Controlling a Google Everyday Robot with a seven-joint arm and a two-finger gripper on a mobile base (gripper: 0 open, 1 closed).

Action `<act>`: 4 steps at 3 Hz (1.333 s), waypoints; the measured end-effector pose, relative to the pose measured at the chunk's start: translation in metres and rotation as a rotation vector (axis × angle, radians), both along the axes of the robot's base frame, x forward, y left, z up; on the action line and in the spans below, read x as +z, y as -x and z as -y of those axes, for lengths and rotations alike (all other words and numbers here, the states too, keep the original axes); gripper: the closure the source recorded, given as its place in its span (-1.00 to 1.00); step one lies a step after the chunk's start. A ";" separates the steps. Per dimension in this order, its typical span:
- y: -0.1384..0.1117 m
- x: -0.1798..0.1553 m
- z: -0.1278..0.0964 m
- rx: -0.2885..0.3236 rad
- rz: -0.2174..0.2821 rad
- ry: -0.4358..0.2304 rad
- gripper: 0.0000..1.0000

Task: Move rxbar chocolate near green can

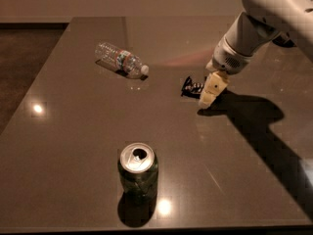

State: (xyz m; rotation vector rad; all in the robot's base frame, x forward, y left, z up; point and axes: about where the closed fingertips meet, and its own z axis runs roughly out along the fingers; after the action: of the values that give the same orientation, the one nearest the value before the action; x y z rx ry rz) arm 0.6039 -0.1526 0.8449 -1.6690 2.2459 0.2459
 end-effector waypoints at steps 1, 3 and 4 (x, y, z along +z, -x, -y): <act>0.001 -0.005 0.000 0.011 -0.009 0.006 -0.22; 0.011 0.002 -0.001 0.050 -0.014 0.007 0.83; 0.027 0.012 -0.002 0.093 -0.016 -0.004 1.00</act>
Offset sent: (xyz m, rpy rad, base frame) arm -0.0074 -0.0041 -0.0001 -0.0129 0.0150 0.0302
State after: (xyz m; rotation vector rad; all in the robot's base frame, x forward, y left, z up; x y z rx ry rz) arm 0.5765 -0.1504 0.8568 -1.7774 2.1809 0.2866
